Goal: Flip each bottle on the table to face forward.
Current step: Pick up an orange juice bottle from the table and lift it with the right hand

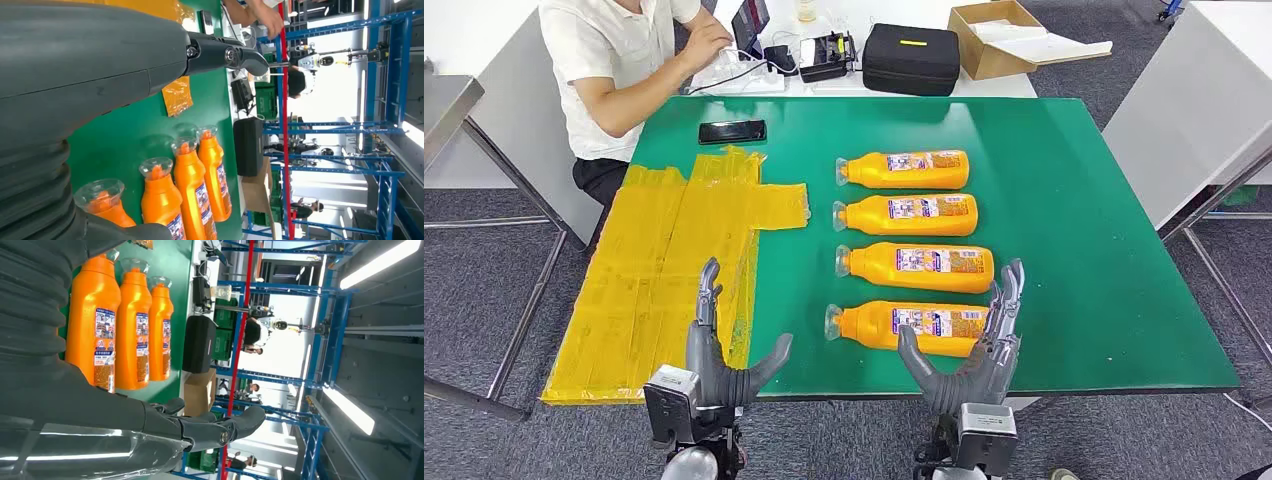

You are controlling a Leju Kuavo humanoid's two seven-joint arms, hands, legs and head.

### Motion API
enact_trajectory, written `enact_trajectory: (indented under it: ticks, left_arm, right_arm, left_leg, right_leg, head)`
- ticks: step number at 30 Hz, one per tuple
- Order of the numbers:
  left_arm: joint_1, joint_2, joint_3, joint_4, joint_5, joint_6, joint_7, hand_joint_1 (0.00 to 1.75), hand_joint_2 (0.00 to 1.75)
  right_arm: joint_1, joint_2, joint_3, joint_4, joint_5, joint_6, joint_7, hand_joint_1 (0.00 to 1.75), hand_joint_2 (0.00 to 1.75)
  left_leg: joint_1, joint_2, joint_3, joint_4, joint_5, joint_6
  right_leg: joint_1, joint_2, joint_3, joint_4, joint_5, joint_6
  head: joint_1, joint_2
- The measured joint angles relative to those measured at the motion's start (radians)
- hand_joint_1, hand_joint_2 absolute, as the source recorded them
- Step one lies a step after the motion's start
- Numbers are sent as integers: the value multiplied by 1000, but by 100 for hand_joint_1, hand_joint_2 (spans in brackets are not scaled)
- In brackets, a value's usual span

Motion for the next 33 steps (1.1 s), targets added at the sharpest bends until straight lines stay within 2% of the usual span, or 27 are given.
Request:
enact_trajectory:
  ticks: [7,13,18,27,33]
  left_arm:
    - [2,1,1,-6,-2,1,2,0,175]
    - [10,8,8,-20,-29,3,21,0,175]
    - [11,9,12,-28,-50,0,36,0,175]
    - [11,9,14,-30,-59,-2,42,0,175]
    - [12,9,21,-45,-74,-7,49,0,175]
  right_arm:
    - [-2,2,-3,0,-18,0,0,0,175]
    - [-2,2,-27,-11,-134,0,0,0,175]
    - [-2,1,-32,-25,-177,0,0,0,175]
    - [-2,1,-35,-36,-190,1,0,0,175]
    - [-1,-5,-36,-19,-128,4,0,0,175]
  left_leg:
    - [0,0,0,0,0,0]
    - [0,0,0,0,0,0]
    - [0,0,0,0,0,0]
    - [0,0,0,0,0,0]
    - [0,0,0,0,0,0]
  right_leg:
    - [0,0,0,0,0,0]
    - [0,0,0,0,0,0]
    - [0,0,0,0,0,0]
    - [0,0,0,0,0,0]
    - [0,0,0,0,0,0]
  head:
    - [0,0]
    - [0,0]
    - [0,0]
    - [0,0]
    - [0,0]
